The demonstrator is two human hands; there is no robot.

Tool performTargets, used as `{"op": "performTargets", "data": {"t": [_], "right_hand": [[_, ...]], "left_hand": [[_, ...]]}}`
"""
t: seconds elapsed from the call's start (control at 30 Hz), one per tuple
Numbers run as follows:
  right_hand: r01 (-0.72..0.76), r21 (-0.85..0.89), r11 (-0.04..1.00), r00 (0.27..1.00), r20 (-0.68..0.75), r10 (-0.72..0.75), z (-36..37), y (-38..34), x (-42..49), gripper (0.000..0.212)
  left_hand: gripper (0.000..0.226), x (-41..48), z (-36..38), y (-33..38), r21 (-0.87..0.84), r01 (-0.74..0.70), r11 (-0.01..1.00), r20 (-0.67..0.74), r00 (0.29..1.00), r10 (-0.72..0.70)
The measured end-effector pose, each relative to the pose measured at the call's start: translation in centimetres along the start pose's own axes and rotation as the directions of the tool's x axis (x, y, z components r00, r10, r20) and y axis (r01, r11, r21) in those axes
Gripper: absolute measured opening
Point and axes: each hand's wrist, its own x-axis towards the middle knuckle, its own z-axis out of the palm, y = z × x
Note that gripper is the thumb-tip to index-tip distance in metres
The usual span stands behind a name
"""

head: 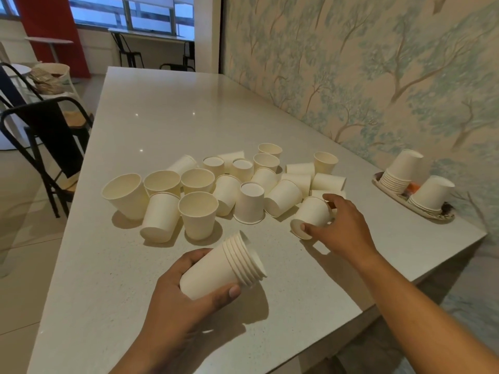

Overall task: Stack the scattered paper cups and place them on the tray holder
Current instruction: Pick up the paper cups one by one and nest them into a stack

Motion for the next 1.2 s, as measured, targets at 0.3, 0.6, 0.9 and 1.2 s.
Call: {"op": "performTargets", "data": {"t": [0.3,0.6,0.9,1.2], "right_hand": [[0.182,0.403,0.897,0.959,0.128,-0.253,-1.3,-6.0,-7.8,0.084],[0.246,0.341,0.907,0.918,0.217,-0.331,1.3,-8.1,-11.1,0.097],[0.204,0.406,0.891,0.842,0.392,-0.371,3.0,-9.3,-14.0,0.087],[0.008,0.527,0.850,0.985,-0.148,0.083,0.6,-4.9,-5.4,0.041]], "left_hand": [[0.058,-0.5,0.4,0.8,-0.055,0.020,0.998,0.035,0.999,-0.018],[0.060,-0.5,0.1,0.5,-0.039,0.016,0.999,-0.021,1.000,-0.017],[0.057,-0.3,0.2,1.2,-0.300,0.108,0.948,-0.007,0.993,-0.115],[0.066,0.0,0.4,1.2,-0.225,0.081,0.971,-0.028,0.996,-0.089]]}}
